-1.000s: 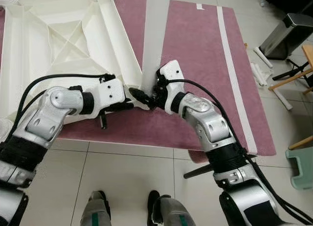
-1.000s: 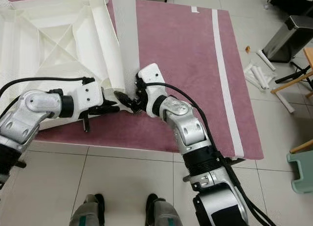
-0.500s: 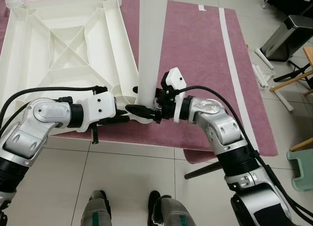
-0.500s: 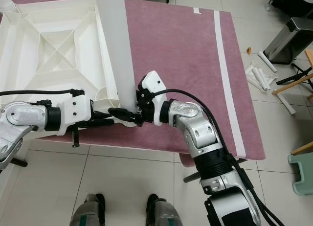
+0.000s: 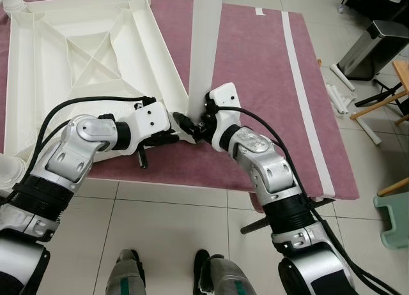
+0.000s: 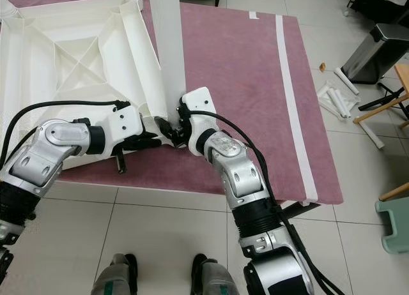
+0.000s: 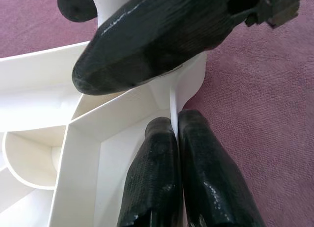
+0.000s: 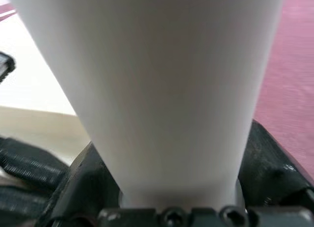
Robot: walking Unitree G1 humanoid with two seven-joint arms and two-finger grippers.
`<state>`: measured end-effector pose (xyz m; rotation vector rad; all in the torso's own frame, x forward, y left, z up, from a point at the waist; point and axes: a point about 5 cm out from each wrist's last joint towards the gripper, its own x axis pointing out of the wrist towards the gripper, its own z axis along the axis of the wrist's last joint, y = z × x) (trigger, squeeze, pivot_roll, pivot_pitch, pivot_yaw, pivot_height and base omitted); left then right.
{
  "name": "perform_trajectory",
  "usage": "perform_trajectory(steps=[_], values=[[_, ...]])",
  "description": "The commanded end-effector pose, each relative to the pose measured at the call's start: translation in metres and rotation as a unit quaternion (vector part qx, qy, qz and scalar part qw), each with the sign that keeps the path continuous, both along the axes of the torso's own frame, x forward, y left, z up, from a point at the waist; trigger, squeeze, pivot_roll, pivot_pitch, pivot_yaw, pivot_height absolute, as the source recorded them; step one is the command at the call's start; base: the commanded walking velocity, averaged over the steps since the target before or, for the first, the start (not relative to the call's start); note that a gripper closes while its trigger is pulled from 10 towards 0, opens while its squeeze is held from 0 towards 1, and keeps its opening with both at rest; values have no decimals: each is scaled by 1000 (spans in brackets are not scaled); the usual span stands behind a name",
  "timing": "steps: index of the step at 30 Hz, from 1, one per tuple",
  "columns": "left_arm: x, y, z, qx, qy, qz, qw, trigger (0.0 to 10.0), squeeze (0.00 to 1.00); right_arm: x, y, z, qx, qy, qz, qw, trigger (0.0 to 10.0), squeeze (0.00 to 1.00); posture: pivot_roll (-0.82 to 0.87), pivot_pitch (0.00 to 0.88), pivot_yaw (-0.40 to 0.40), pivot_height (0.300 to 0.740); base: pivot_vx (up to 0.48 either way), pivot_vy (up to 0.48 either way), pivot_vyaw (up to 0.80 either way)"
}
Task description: Building children table
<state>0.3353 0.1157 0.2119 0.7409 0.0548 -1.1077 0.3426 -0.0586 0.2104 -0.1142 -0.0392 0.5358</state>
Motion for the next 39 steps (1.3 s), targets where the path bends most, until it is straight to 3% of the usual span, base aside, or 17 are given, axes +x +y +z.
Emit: perform_trajectory(steps=[1, 9, 10, 15, 20, 21, 22, 23, 25, 26, 30, 31, 35, 36, 37, 38, 39], values=[[0, -16, 25, -24, -72, -31, 997, 0, 0, 6, -18, -23, -36, 43, -95, 994, 0, 0, 97, 181, -4, 740, 0, 0, 0], [10, -19, 21, -16, -75, -13, 997, 0, 0, -2, -2, -27, 2, 56, -129, 990, 0, 0, 98, 177, -3, 740, 0, 0, 0], [8, -18, 18, -16, -70, -13, 997, 0, 0, -6, 5, -23, 16, 40, -103, 994, 10000, 0, 100, 177, -3, 740, 0, 0, 0], [0, -8, 2, 2, -60, -9, 998, 0, 0, -19, 14, -8, 43, -16, -27, 999, 10000, 0, 101, 171, -12, 740, 0, 0, 0], [-3, -5, -2, 10, -61, -9, 998, 0, 0, -22, 14, -7, 46, -22, -17, 999, 10000, 0, 101, 168, -14, 740, 0, 0, 0], [-4, -4, -5, 11, -61, -9, 998, 0, 0, -24, 14, -7, 45, -23, -10, 999, 10000, 898, 102, 166, -16, 740, 0, 0, 0], [-4, -4, -5, 11, -61, -9, 998, 0, 0, -24, 14, -7, 45, -23, -10, 999, 10000, 898, 102, 166, -16, 740, 0, 0, 0], [-7, -3, -9, 10, -60, -8, 998, 0, 0, -27, 15, -9, 45, -24, 6, 999, 10000, 1000, 105, 164, -18, 740, 0, 0, 0], [-8, -2, -11, 8, -59, -6, 998, 0, 0, -29, 16, -8, 48, -25, 17, 998, 10000, 1000, 105, 164, -18, 740, 0, 0, 0], [-8, -2, -11, 8, -59, -5, 998, 0, 0, -31, 17, -6, 50, -30, 29, 998, 10000, 0, 105, 164, -18, 740, 0, 0, 0], [-8, -2, -12, 9, -61, -4, 998, 0, 0, -35, 19, 0, 58, -42, 64, 995, 10000, 0, 104, 160, -17, 740, 0, 0, 0], [-8, -2, -13, 13, -64, -1, 998, 10000, 0, -37, 19, 3, 57, -51, 80, 994, 10000, 0, 101, 157, -16, 740, 0, 0, 0], [-8, -3, -12, -3, -67, 6, 998, 10000, 0, -38, 17, 5, 53, -59, 89, 993, 10000, 0, 98, 156, -17, 740, 0, 0, 0], [-9, -3, -11, -13, -68, 6, 998, 10000, 384, -38, 15, 6, 52, -61, 88, 993, 10000, 0, 95, 153, -19, 740, 0, 0, 0], [-9, -3, -11, -13, -68, 6, 998, 10000, 384, -38, 15, 6, 52, -61, 88, 993, 10000, 0, 95, 153, -19, 740, 0, 0, 0], [-9, -2, -10, -24, -65, 12, 998, 10000, 1000, -37, 13, 7, 50, -63, 85, 993, 10000, 0, 96, 152, -20, 740, 0, 0, 0], [-9, -2, -10, -24, -65, 12, 998, 10000, 1000, -37, 13, 7, 50, -63, 85, 993, 10000, 0, 96, 152, -20, 740, 0, 0, 0]])
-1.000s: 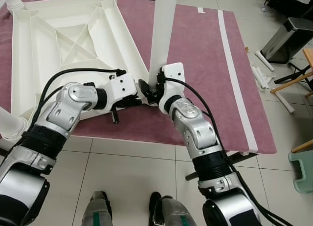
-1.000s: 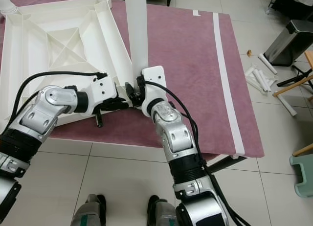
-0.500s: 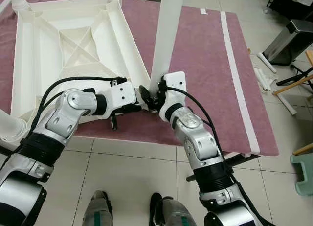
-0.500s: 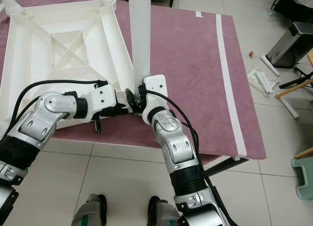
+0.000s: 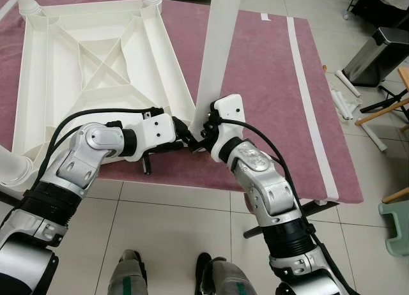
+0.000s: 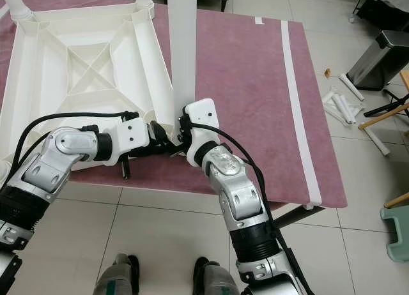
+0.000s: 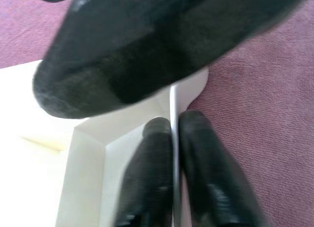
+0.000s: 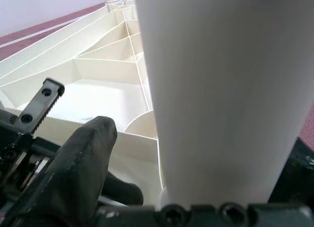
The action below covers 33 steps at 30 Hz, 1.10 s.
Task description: Building children table
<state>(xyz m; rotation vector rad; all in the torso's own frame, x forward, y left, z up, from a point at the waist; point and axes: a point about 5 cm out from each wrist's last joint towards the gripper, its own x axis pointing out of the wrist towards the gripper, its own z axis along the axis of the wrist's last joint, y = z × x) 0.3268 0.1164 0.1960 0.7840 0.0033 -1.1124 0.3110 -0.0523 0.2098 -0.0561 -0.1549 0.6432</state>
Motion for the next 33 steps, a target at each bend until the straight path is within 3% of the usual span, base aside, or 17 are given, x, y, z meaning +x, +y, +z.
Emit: perform_trajectory(steps=[1, 5, 6, 8, 9, 11, 15, 22, 27, 33], values=[[0, -3, 6, -31, -37, 24, 999, 10000, 1000, -5, 6, 8, 9, -19, 28, 999, 10000, 0, 96, 152, -20, 740, 0, 0, 0], [0, 2, 8, -39, -38, 32, 998, 10000, 1000, -3, 1, 10, 6, -24, 23, 999, 10000, 0, 96, 149, -24, 740, 0, 0, 0], [-1, 5, 11, -50, -35, 36, 997, 10000, 855, -3, -1, 11, 4, -26, 22, 999, 10000, 0, 96, 147, -24, 740, 0, 0, 0], [-1, 5, 11, -50, -35, 36, 997, 10000, 855, -3, -1, 11, 4, -26, 22, 999, 10000, 0, 96, 147, -24, 740, 0, 0, 0], [-5, 9, 15, -65, -34, 33, 997, 10000, 0, -2, -5, 11, 2, -28, 22, 999, 10000, 0, 97, 141, -25, 740, 0, 0, 0], [-13, 14, 21, -100, -34, 36, 994, 10000, 0, -4, -12, 12, 4, -30, 22, 999, 10000, 0, 100, 128, -23, 740, 0, 0, 0], [-17, 21, 22, -125, -38, 61, 990, 10000, 0, -8, -21, 12, 12, -35, 18, 999, 10000, 0, 100, 121, -16, 740, 0, 0, 0], [-19, 26, 20, -142, -39, 89, 985, 10000, 0, -13, -27, 9, 20, -36, 15, 999, 10000, 0, 101, 119, -13, 740, 0, 0, 0], [-23, 33, 10, -132, -29, 114, 984, 10000, 0, -26, -44, -9, -18, -23, 25, 999, 10000, 0, 94, 107, -4, 740, 0, 0, 0], [-20, 33, 6, -144, -39, 159, 976, 10000, 0, -27, -65, -22, -77, -14, 25, 997, 10000, 0, 89, 106, -5, 740, 0, 0, 0]])
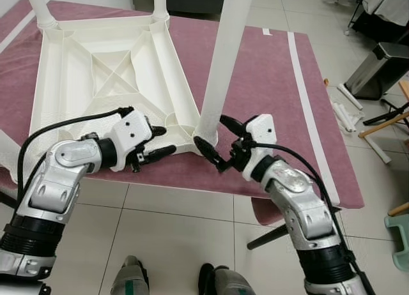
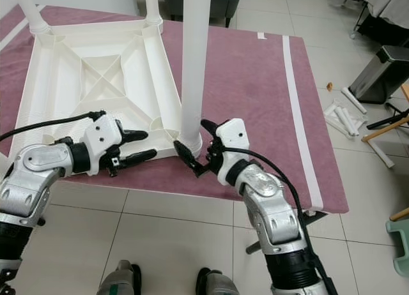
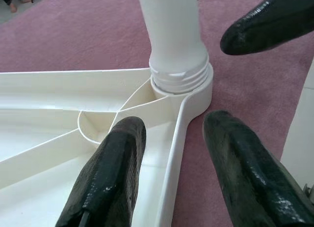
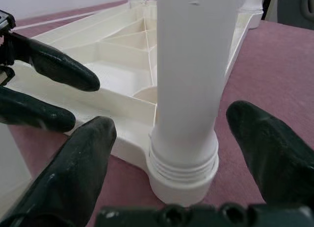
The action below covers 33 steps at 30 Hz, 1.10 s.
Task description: Building children table
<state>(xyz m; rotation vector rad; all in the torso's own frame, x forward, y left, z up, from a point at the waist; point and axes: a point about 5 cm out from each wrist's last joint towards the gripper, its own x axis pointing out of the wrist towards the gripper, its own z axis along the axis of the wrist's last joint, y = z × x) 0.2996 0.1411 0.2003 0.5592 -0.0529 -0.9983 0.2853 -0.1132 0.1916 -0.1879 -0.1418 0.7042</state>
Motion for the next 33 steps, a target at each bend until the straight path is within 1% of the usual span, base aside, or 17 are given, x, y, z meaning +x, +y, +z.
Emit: perform_trajectory(steps=[1, 3, 8, 13, 16, 19, 26, 28, 30, 33], values=[[8, 9, 2, -31, -44, 118, 992, 10000, 0, 0, -8, -6, -21, 5, -5, 1000, 10000, 0, 89, 107, -5, 740, 0, 0, 0], [7, 8, 2, -32, -44, 122, 991, 10000, 0, 1, -9, -10, -30, 10, -6, 999, 10000, 0, 92, 110, -7, 740, 0, 0, 0], [7, 6, 2, -37, -44, 126, 990, 10000, 0, 3, -6, -9, -29, 9, -3, 1000, 10000, 0, 97, 116, -14, 740, 0, 0, 0], [5, 0, 2, -36, -43, 129, 990, 10000, 0, 8, -1, -5, -17, 6, -2, 1000, 10000, 0, 116, 133, -31, 740, 0, 0, 0], [6, -4, 1, -32, -44, 126, 991, 10000, 0, 11, 0, -4, -12, 5, -3, 1000, 10000, 0, 121, 137, -39, 740, 0, 479, 0], [6, -8, 2, -33, -46, 114, 992, 10000, 0, 12, 0, -2, -3, 4, -8, 1000, 10000, 0, 120, 144, -40, 740, 0, 0, 0], [10, -13, 5, -25, -49, 105, 993, 10000, 0, 10, 2, -2, 1, 2, -15, 1000, 10000, 0, 108, 161, -21, 740, 0, 0, 0], [10, -12, 5, -24, -49, 106, 993, 10000, 0, 9, 3, -2, 3, 3, -15, 1000, 10000, 0, 109, 163, -22, 740, 0, 0, 0], [9, -14, 4, -22, -46, 99, 994, 10000, 0, 5, 4, -8, 3, 10, -16, 1000, 10000, 0, 105, 153, -20, 740, 0, 0, 0], [9, -16, 5, -24, -46, 96, 994, 10000, 0, 6, 3, -9, 1, 11, -17, 1000, 10000, 0, 103, 149, -22, 740, 0, 0, 0]])
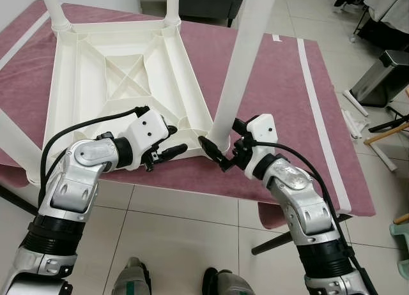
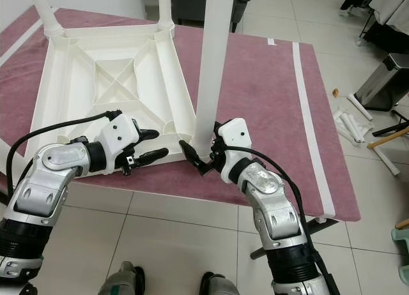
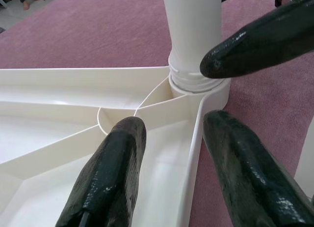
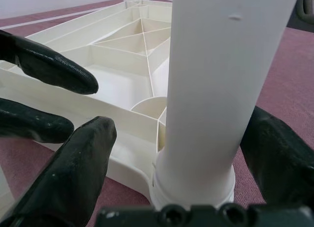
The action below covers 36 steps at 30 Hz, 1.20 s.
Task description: Building children table
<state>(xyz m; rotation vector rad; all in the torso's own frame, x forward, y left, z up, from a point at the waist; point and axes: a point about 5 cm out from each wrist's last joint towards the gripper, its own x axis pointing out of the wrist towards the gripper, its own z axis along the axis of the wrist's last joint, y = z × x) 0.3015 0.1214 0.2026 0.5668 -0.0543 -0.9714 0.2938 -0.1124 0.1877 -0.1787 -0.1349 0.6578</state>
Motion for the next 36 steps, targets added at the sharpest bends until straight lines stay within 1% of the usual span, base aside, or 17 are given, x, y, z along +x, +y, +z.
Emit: perform_trajectory(steps=[1, 7, 9, 11, 13, 14, 16, 17, 19, 21, 22, 24, 25, 28, 31, 35, 36], values=[[7, 4, 3, -26, -40, 83, 995, 10000, 0, -3, 2, -5, -4, 8, 7, 1000, 10000, 0, 103, 149, -22, 740, 0, 0, 0], [8, 1, 1, -31, -38, 84, 995, 10000, 0, -2, -2, -4, -19, 2, 12, 1000, 10000, 0, 85, 129, -21, 740, 0, 0, 0], [7, 1, 0, -27, -36, 81, 996, 10000, 0, -2, -3, -2, -24, -3, 17, 1000, 10000, 0, 103, 119, -31, 740, 0, 0, 0], [6, 3, 0, -13, -38, 75, 996, 10000, 0, 0, -1, 0, -22, -5, 22, 1000, 10000, 0, 109, 116, -35, 740, 0, 0, 0], [6, 3, 0, -13, -38, 75, 996, 10000, 0, 0, -1, 0, -22, -5, 22, 1000, 10000, 0, 109, 116, -35, 740, 0, 0, 0], [5, 4, 0, -9, -38, 74, 996, 10000, 0, 1, 0, 0, -21, -6, 24, 999, 10000, 0, 109, 116, -35, 740, 0, 0, 0], [3, 9, -9, 26, -18, 67, 997, 10000, 0, 7, 3, 3, -22, -13, 30, 999, 10000, 0, 134, 116, -47, 740, 0, 0, 0], [3, 9, -9, 26, -18, 67, 997, 10000, 0, 7, 3, 3, -22, -13, 30, 999, 10000, 0, 134, 116, -47, 740, 0, 0, 0], [1, 9, -15, 46, 7, 55, 997, 10000, 0, 11, 2, 7, -28, -20, 36, 999, 10000, 0, 139, 120, -52, 740, 0, 0, 0], [1, 7, -16, 46, 14, 52, 997, 10000, 0, 13, 1, 9, -30, -23, 39, 999, 10000, 0, 142, 123, -55, 740, 0, 0, 0], [2, 4, -17, 53, 19, 45, 997, 10000, 0, 14, -2, 12, -33, -25, 42, 998, 10000, 0, 141, 123, -55, 740, 0, 0, 0], [9, -2, -21, 70, 23, 35, 997, 10000, 0, 19, -7, 18, -36, -30, 45, 998, 10000, 0, 135, 128, -53, 740, 0, 0, 0], [9, -2, -21, 70, 23, 35, 997, 10000, 0, 19, -7, 18, -36, -30, 45, 998, 10000, 0, 135, 128, -53, 740, 0, 0, 0], [19, -12, -23, 83, 31, 10, 996, 10000, 0, 23, -12, 23, -38, -29, 54, 997, 10000, 0, 121, 135, -43, 740, 0, 0, 0], [19, -12, -23, 83, 31, 10, 996, 10000, 0, 23, -12, 23, -38, -29, 54, 997, 10000, 0, 121, 135, -43, 740, 0, 0, 0], [25, -20, -24, 95, 35, -9, 995, 10000, 0, 27, -14, 23, -47, -24, 65, 997, 10000, 0, 101, 148, -24, 740, 0, 0, 0], [28, -23, -25, 101, 38, -21, 994, 6392, 0, 29, -15, 23, -52, -20, 72, 996, 10000, 0, 98, 150, -20, 740, 0, 0, 0]])
